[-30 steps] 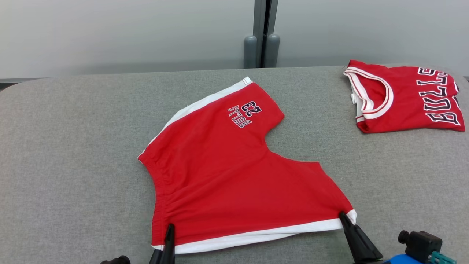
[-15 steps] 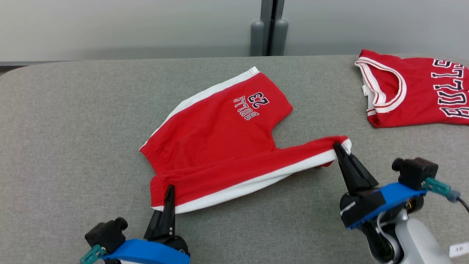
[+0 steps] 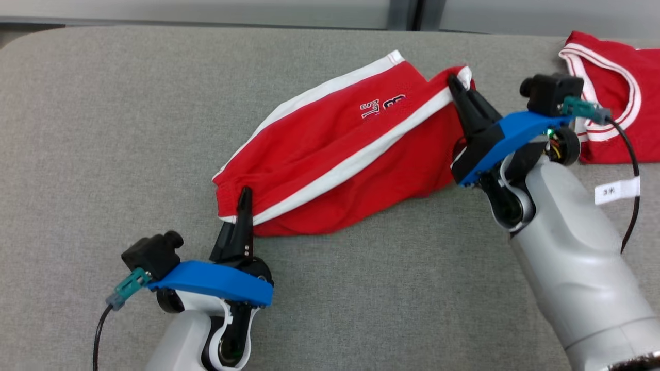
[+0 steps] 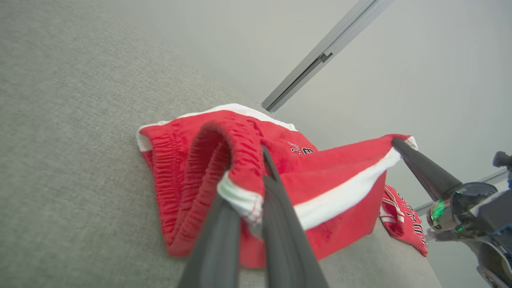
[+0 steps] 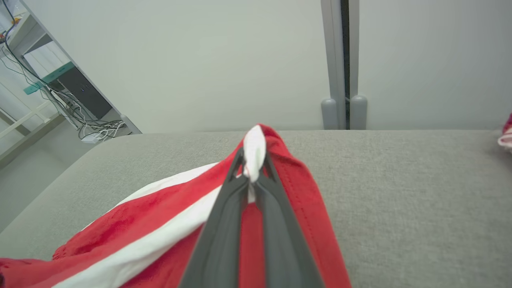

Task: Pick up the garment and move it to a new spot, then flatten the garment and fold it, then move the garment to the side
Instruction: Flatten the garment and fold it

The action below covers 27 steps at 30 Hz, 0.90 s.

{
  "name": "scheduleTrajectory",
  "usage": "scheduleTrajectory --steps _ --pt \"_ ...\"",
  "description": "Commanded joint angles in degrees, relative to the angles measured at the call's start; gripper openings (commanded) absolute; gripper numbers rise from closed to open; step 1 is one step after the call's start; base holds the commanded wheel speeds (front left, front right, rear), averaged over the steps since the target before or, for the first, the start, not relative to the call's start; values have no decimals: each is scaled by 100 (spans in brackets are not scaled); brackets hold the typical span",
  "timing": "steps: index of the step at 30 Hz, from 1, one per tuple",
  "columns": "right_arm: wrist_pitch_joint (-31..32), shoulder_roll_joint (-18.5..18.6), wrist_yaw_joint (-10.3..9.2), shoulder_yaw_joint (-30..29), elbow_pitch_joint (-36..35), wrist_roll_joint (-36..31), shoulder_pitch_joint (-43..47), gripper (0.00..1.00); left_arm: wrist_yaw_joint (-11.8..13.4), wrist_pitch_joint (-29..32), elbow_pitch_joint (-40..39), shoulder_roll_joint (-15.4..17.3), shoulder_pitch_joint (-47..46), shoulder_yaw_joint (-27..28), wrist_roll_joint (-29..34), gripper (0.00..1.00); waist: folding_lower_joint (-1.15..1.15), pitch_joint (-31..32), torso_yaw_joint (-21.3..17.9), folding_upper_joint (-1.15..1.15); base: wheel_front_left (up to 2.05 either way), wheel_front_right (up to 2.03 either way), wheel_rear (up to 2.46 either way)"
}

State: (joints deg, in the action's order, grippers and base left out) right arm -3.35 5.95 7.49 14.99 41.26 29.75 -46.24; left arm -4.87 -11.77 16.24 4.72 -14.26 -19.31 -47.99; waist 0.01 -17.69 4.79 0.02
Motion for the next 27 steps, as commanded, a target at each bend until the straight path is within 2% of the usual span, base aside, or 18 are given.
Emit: scheduleTrajectory --steps 1,11,12,13,14,15,16,17,22,27 --pt "-73 -4 2 18 203 -53 -289 0 -22 -41 43 -27 -198 -11 -26 0 -1 -176 140 -2 0 0 0" --pt "-454 -133 2 302 1838 -298 -1789 0 -103 -185 481 -98 -906 -78 0 0 -1 -687 353 -2 0 0 0" --pt "-492 -145 2 318 1960 -283 -1868 0 -108 -203 518 -103 -964 -80 9 8 -1 -714 368 -2 0 0 0" --pt "-535 -157 2 329 2090 -267 -1943 0 -100 -216 549 -109 -1016 -85 40 35 -1 -736 380 -2 0 0 0" --pt "-546 -167 2 339 2212 -259 -2006 0 -92 -238 586 -117 -1059 -99 83 100 -1 -755 389 -2 0 0 0" --pt "-592 -180 2 350 2331 -254 -2069 0 -75 -251 615 -123 -1097 -110 128 100 -1 -765 399 -2 0 0 0" --pt "-663 -196 2 401 2369 -260 -2138 35 -67 -262 637 -128 -1124 -124 173 100 -1 -776 411 -2 0 0 0" --pt "-722 -214 2 443 2414 -242 -2180 100 -69 -283 646 -133 -1144 -139 215 100 -1 -780 419 -2 0 0 0" --pt "-891 -228 2 596 2703 -150 -2188 100 -30 -332 519 -92 -982 -133 565 100 -1 -700 434 -2 0 0 0" --pt "-988 -47 2 731 2835 -37 -2001 100 74 -343 71 44 -566 -19 1016 100 -1 -535 483 -2 0 0 0"
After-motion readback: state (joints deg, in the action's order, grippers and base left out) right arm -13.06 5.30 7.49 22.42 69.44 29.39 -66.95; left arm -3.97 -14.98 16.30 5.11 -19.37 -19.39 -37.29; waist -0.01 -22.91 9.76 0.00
